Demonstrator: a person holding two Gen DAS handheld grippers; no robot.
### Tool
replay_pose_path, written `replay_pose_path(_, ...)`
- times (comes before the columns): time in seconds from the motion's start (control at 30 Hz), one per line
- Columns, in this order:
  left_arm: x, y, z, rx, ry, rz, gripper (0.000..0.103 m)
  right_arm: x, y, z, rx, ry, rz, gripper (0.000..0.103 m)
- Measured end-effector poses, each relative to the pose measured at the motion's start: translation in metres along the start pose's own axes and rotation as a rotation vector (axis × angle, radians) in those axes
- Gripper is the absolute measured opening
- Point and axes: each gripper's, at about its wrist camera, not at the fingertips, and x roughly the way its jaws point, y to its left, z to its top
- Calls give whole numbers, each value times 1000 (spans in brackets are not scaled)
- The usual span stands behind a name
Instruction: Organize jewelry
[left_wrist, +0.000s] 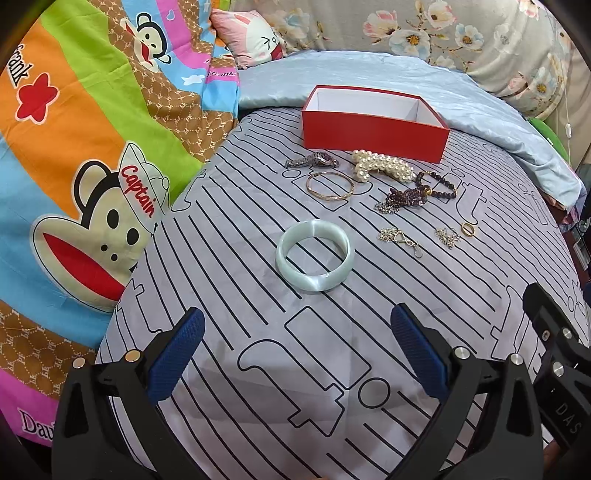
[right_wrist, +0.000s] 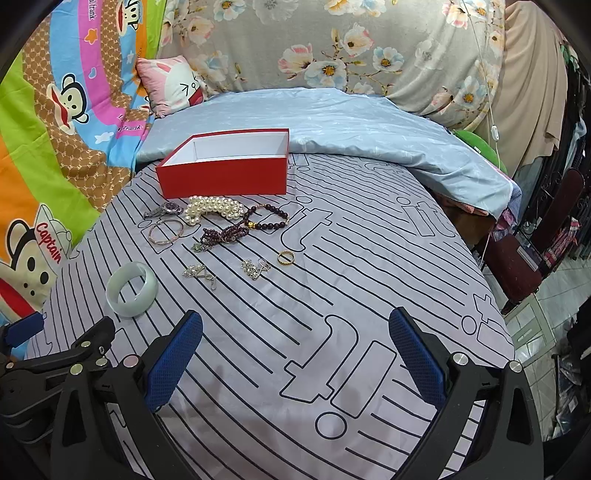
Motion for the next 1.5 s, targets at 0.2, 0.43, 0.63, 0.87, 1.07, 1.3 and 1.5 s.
replay_pose_path(0.2,-1,-3,0,1,-5,2,98,-3,1,-1,5,-1,5,98)
replay_pose_path(0.43,0,-5,0,2,-3,4,98,-3,-1,-1,6,-2,6,98)
replay_pose_path(0.63,-1,-6,-1,6,-5,4,98,-3,-3,-1,11,-2,8,98)
replay_pose_path(0.87,0,-7,0,11,-2,10,98,-2,-3,-1,13,0,9,98)
replay_pose_path(1.07,-1,-8,1,19,-8,12,98,-2,-6,-1,17,-2,11,98)
replay_pose_path(1.3,0,-7,3,18,-11,9,98,1,-9,0,23,0,11,98)
replay_pose_path(1.5,1,-8,4,11,-12,3,98,2,-9,0,24,0,11,98)
